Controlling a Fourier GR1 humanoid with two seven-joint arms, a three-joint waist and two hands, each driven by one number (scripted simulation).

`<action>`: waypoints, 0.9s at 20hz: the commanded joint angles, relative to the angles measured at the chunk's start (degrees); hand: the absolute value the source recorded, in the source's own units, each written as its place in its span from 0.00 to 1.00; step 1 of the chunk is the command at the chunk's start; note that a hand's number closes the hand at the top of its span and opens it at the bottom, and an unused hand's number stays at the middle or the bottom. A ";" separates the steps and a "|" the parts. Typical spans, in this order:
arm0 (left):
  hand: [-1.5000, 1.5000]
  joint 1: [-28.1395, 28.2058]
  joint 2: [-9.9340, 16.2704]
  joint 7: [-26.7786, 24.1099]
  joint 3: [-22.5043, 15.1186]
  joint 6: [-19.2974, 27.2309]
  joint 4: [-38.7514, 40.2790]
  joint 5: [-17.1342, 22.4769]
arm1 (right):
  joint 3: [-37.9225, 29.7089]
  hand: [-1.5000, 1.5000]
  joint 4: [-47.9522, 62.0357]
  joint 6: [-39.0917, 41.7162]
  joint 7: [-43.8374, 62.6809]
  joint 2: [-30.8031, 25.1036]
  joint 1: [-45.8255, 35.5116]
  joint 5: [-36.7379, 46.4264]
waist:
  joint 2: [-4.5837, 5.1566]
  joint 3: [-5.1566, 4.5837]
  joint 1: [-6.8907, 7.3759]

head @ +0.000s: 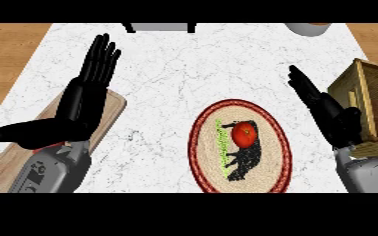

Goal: Pick the tomato from the placemat and place it in the basket

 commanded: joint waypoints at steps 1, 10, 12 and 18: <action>0.50 4.16 0.09 1.55 -0.94 2.70 -4.95 -3.78 | -5.17 1.00 -1.49 2.96 -3.44 0.46 0.77 -4.29 | 1.29 -0.51 -0.47; 0.50 14.94 1.64 0.59 3.91 2.55 2.25 0.14 | 9.01 0.00 -13.07 -1.19 -21.70 14.77 8.20 5.78 | 1.09 -0.64 0.02; 0.50 14.38 0.75 1.24 3.50 3.46 2.47 -0.73 | 13.58 0.00 -17.28 -10.03 -18.43 20.84 13.93 9.13 | 1.07 -0.63 -1.10; 0.50 15.13 -1.78 -0.24 1.69 5.53 2.87 -2.71 | 8.75 0.00 -19.63 -24.80 -0.29 13.96 15.55 24.90 | 0.88 -0.97 -2.68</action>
